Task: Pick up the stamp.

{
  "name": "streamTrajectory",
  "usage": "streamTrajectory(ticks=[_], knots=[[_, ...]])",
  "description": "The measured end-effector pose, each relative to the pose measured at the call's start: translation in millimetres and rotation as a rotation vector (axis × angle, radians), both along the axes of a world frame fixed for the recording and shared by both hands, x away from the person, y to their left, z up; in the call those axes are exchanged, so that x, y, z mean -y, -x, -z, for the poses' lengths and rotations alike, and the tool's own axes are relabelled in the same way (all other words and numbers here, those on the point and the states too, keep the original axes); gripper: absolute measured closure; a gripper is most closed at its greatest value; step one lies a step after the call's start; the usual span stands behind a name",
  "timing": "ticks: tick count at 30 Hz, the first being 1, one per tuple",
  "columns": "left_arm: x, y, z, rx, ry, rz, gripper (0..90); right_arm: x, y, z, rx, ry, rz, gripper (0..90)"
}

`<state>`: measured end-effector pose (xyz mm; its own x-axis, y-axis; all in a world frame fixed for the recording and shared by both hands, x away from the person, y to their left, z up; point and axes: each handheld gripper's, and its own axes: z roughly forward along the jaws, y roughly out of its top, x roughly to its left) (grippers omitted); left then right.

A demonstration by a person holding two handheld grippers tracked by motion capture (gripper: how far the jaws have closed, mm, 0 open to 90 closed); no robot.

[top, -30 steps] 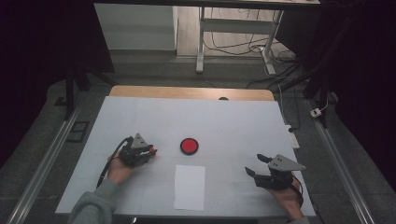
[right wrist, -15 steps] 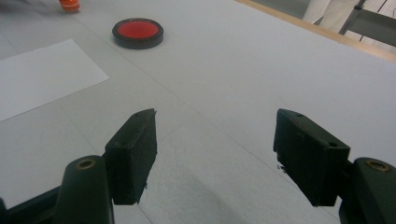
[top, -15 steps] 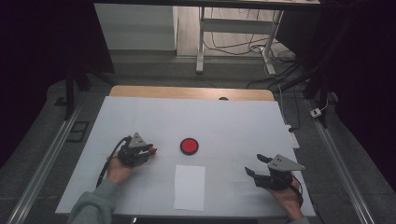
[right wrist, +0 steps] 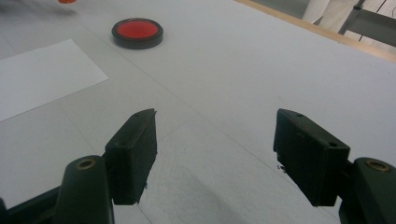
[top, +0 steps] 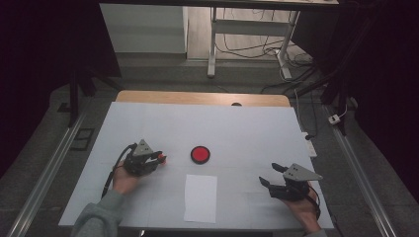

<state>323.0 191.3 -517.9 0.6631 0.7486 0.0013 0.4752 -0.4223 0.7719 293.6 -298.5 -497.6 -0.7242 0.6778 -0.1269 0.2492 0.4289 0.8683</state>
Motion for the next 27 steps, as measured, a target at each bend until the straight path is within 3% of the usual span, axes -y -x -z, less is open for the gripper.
streamTrajectory(ticks=[27], knots=[[-1.1,13.6,-24.4,0.064,0.104,0.029,72.3,-0.3,1.1,-1.7,0.009,-0.008,0.002,29.9]])
